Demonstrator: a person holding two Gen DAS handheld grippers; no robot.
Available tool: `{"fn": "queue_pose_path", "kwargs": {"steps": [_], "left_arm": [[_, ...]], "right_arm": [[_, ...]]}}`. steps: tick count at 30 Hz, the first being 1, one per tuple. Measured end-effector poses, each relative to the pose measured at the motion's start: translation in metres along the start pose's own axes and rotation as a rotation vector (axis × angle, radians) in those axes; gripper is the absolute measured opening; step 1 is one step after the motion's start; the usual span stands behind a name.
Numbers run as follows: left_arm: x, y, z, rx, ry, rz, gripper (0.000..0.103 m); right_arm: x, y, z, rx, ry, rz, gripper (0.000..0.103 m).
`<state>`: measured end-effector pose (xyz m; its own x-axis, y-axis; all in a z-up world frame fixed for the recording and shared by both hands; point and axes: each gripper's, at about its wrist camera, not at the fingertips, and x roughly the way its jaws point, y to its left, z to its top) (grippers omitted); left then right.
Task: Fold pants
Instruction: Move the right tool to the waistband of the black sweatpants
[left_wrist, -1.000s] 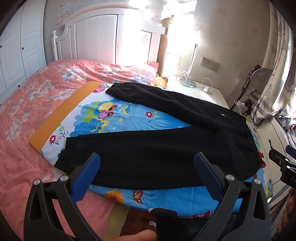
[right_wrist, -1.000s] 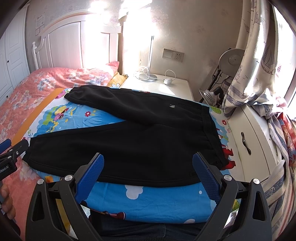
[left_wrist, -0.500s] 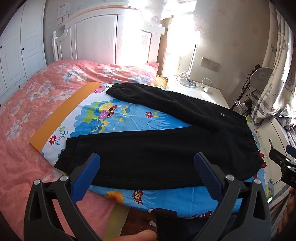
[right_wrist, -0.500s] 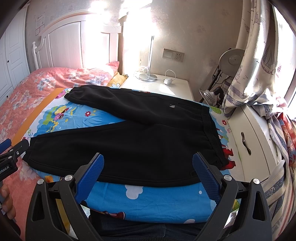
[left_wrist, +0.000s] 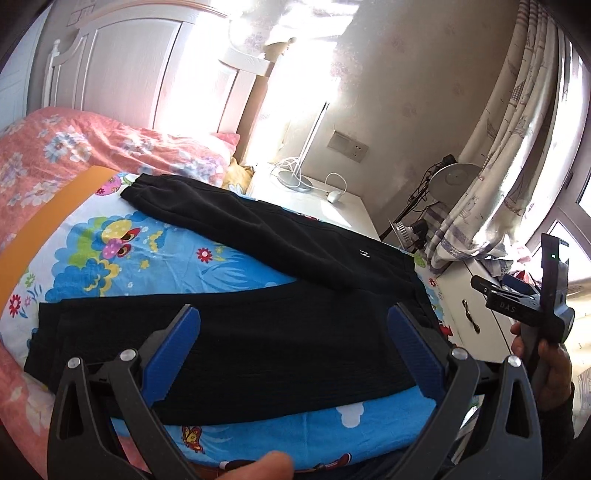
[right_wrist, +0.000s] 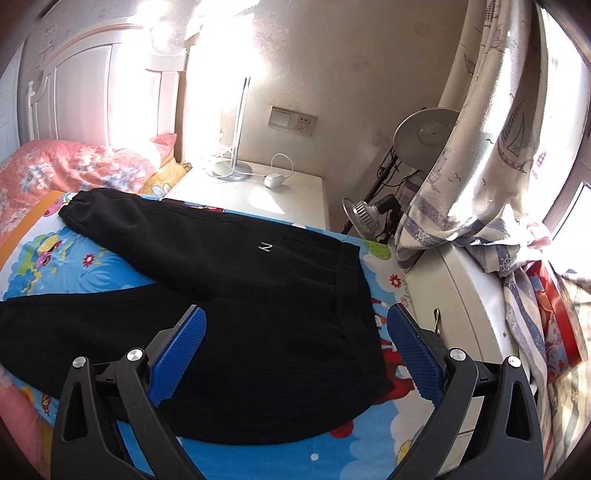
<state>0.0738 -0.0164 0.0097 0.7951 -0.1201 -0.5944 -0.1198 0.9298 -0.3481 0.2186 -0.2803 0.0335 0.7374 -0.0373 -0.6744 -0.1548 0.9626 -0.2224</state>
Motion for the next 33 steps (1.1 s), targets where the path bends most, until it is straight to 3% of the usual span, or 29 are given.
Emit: {"fn": "queue_pose_path", "kwargs": {"steps": [3, 6, 10, 15, 24, 25, 26, 28, 33], "left_arm": [[0.044, 0.004, 0.025, -0.024, 0.041, 0.029, 0.101], [0.099, 0.021, 0.041, -0.107, 0.159, 0.031, 0.101], [0.152, 0.039, 0.038, -0.171, 0.269, -0.014, 0.101], [0.186, 0.064, 0.030, -0.207, 0.348, 0.018, 0.101], [0.206, 0.067, 0.042, -0.225, 0.387, 0.057, 0.101], [0.207, 0.068, 0.045, -0.223, 0.386, 0.064, 0.101], [0.207, 0.068, 0.049, -0.223, 0.382, 0.072, 0.101], [0.208, 0.072, 0.055, -0.228, 0.373, 0.084, 0.101], [0.225, 0.092, 0.077, -0.303, 0.372, 0.065, 0.101]], "right_arm": [[0.074, -0.037, 0.022, 0.004, 0.090, 0.035, 0.097], [0.154, -0.062, 0.034, -0.050, 0.190, 0.035, 0.097], [0.252, -0.099, 0.046, -0.043, 0.337, 0.066, 0.096], [0.342, -0.137, 0.073, 0.027, 0.464, 0.095, 0.096], [0.444, -0.134, 0.093, 0.044, 0.606, 0.178, 0.094], [0.449, -0.133, 0.093, 0.057, 0.614, 0.196, 0.091], [0.453, -0.132, 0.092, 0.065, 0.626, 0.217, 0.073], [0.455, -0.129, 0.091, 0.061, 0.633, 0.216, 0.068], [0.429, -0.134, 0.102, 0.053, 0.530, 0.257, 0.046]]}}
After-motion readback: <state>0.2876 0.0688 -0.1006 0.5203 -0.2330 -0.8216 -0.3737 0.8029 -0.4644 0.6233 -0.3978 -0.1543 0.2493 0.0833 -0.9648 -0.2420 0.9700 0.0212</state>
